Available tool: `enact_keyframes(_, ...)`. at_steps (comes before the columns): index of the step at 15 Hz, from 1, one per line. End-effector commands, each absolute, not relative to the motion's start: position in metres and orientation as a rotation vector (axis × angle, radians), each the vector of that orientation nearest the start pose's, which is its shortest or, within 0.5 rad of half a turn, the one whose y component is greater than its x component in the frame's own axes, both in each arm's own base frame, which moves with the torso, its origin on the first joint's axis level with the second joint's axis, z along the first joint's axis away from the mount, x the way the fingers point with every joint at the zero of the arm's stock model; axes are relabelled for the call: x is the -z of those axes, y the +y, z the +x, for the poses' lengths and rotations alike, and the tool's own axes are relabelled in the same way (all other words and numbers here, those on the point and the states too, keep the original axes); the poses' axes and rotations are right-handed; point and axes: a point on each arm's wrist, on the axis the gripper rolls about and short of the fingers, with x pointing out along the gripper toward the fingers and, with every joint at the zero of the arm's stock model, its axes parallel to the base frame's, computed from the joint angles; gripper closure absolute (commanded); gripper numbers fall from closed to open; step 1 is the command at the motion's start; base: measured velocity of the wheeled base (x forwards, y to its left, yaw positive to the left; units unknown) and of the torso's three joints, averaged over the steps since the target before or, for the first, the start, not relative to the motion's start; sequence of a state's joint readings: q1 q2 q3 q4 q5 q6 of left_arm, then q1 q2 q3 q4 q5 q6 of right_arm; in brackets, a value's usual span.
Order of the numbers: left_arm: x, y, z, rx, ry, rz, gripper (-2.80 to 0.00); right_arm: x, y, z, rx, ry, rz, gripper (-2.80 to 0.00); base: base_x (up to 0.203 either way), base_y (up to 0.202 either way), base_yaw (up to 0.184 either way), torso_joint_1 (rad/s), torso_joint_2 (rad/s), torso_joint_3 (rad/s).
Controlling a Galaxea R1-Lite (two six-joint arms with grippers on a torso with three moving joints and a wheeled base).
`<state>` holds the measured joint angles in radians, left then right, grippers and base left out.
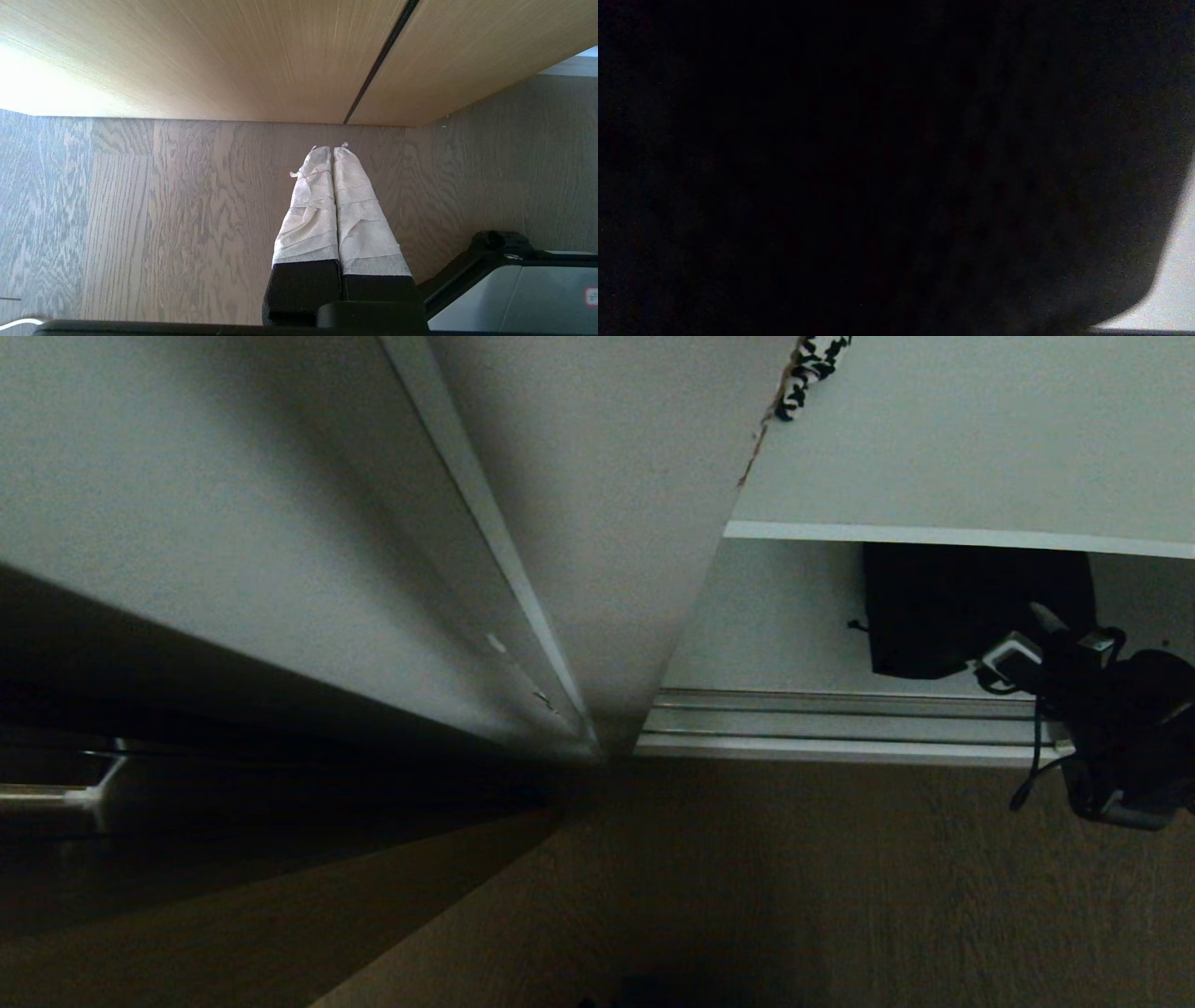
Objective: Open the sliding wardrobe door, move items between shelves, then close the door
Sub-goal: Place the bag on the lower shelf
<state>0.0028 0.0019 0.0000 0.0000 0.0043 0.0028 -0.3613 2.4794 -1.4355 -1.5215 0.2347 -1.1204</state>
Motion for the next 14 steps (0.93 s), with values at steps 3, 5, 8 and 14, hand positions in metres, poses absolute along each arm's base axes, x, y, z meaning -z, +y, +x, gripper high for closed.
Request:
enact_keyframes(3, -0.076, 0.000, -0.023, -0.008, 0.002, 0.003, 0.00, -0.120, -0.163, 0.453, 0.377, -0.362, -1.247, 0.00, 0.000, 0.000, 0.000, 0.000, 0.00, 0.000)
enact_keyframes(5, -0.076, 0.000, -0.023, -0.008, 0.002, 0.003, 0.00, -0.116, -0.165, 0.460, 0.384, -0.376, -1.246, 0.00, 0.000, 0.000, 0.000, 0.000, 0.00, 0.000)
enact_keyframes(8, -0.076, 0.000, -0.023, -0.008, 0.002, 0.003, 0.00, -0.121, -0.162, 0.451, 0.384, -0.353, -1.236, 0.00, 0.000, 0.000, 0.000, 0.000, 0.00, 0.000)
enact_keyframes(14, -0.076, 0.000, -0.023, -0.008, 0.002, 0.003, 0.00, -0.130, -0.153, 0.412, 0.332, -0.254, -1.215, 0.00, 0.000, 0.000, 0.000, 0.000, 0.00, 0.000)
